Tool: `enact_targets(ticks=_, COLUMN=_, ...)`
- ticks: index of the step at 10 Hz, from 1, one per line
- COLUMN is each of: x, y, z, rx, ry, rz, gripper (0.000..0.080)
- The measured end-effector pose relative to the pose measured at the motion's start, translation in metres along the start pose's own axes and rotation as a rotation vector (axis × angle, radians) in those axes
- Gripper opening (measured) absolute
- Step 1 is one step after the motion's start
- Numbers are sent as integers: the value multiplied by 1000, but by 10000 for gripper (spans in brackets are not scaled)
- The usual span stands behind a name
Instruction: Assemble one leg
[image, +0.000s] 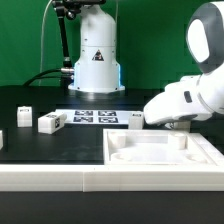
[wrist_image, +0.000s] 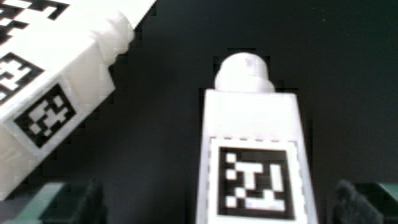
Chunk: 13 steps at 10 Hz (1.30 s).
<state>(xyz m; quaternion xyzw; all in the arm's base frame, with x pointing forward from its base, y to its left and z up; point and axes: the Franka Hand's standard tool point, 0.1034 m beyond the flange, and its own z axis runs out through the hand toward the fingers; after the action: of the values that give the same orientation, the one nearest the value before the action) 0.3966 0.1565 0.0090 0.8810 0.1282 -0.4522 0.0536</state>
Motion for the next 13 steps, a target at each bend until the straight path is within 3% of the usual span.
enact_targets(ticks=1, x=0, y=0, z=1, rx=0, ry=-1, rz=0, gripper=649)
enact_targets(ticks=3, x=1, y=0, z=1, rx=0, ry=-3, rz=-1, gripper=387)
enact_targets(ticks=4, x=1, y=0, z=1, rx=1, ry=-3, rz=-1, gripper=387)
enact_targets(ticks=5, x=1, y=0, z=1, rx=1, ry=-3, rz=-1, gripper=289)
enact_targets(ticks=10, x=0, y=2, z=-1, rx=3, ry=-3, rz=-11, gripper=290)
enact_targets(ticks=13, x=-28, y=18, z=-44, rx=17, ry=32, rz=-44, gripper=291)
